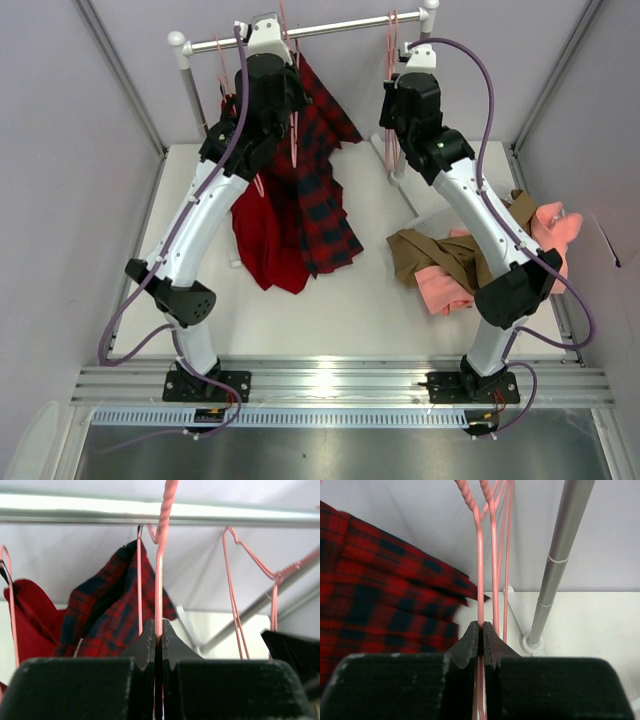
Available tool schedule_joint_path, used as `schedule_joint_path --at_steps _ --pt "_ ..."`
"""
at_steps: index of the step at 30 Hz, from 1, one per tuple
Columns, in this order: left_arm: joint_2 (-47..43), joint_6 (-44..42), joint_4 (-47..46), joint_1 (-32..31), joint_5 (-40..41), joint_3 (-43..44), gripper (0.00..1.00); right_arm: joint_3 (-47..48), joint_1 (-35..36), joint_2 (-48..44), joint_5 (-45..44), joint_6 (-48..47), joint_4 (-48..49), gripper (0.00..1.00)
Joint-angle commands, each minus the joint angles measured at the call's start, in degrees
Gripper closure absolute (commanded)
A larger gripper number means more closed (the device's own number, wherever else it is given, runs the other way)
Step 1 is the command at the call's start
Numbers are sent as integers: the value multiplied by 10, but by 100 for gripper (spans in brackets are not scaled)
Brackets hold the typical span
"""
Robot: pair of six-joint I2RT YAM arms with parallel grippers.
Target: Place the skirt on the hanger
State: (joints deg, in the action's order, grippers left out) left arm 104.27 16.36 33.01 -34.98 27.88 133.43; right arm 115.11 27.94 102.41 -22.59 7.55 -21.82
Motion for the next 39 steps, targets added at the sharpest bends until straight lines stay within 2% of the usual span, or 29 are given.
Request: schedule_joint_path --at_steps 1,5,10,18,25,26,27,30,34,36,37,38,39 --pt "11 -33 -123 4 47 39 100 -7 -1 -27 4 6 -10 100" --pt "41 -28 -141 4 76 42 100 -16 2 -33 7 6 -10 100" --pt "67 -21 -118 16 108 33 100 -39 9 -49 10 9 -5 100" --pt "51 -1 -106 47 111 -26 100 -41 23 -56 21 5 -11 100" --pt "4 32 -113 62 126 -115 100 -42 36 -56 36 -10 -9 99" --pt "-6 33 -119 63 124 -151 100 -41 38 -56 40 -12 -10 95" --pt "-15 33 -131 65 118 -163 100 -40 39 -56 41 -12 -12 78" --pt "-47 28 -150 66 97 -210 99 -31 40 -58 61 -8 -25 54" --pt "-68 9 -154 65 74 -218 96 -8 40 -72 87 0 -39 42" --pt "-73 -1 -142 65 63 -205 91 5 40 -77 103 0 -54 34" --pt "-75 -3 -138 65 47 -201 86 21 40 -78 108 -2 -61 31" --pt "-83 -4 -133 65 41 -196 75 31 40 -83 112 -2 -73 29" --pt "-89 -8 -132 65 34 -193 68 38 40 -85 115 -4 -81 25"
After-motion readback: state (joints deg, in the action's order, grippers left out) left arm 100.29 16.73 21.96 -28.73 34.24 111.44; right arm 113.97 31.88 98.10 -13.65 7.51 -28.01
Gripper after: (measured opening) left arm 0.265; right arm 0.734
